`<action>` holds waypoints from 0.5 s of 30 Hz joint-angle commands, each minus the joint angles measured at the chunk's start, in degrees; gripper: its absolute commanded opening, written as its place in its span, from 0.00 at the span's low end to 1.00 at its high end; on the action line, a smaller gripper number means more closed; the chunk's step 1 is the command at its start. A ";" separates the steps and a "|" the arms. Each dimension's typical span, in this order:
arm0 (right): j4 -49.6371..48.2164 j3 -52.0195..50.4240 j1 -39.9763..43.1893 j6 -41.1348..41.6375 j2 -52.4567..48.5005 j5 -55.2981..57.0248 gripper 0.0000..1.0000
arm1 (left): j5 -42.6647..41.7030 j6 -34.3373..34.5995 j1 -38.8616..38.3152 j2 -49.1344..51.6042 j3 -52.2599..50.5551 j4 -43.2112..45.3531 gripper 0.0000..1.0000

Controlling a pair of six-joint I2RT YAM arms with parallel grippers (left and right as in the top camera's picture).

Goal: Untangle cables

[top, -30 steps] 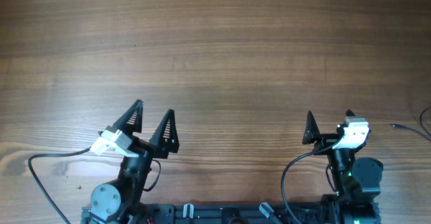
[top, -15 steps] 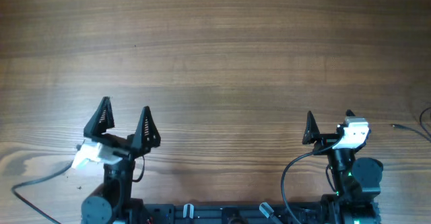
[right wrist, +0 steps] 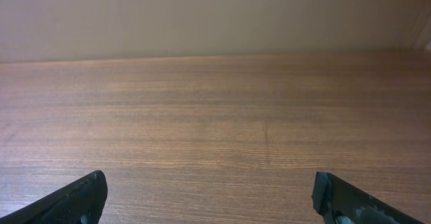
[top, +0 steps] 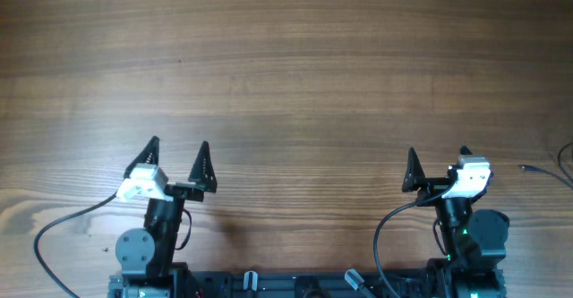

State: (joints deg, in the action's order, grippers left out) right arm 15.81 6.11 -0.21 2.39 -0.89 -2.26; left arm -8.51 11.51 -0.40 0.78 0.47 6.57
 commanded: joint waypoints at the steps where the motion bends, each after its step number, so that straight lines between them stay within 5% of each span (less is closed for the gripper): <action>1: -0.28 -0.09 0.24 0.74 0.68 0.76 1.00 | -0.87 -2.82 0.37 -0.59 -0.15 -5.64 1.00; 15: -0.28 -0.09 0.24 0.72 0.68 0.76 1.00 | -1.05 -7.87 0.37 -0.59 -0.15 -10.10 1.00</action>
State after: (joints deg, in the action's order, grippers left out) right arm 15.84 6.11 -0.21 2.39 -0.89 -2.28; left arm -8.73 5.04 -0.36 0.78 0.38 -3.03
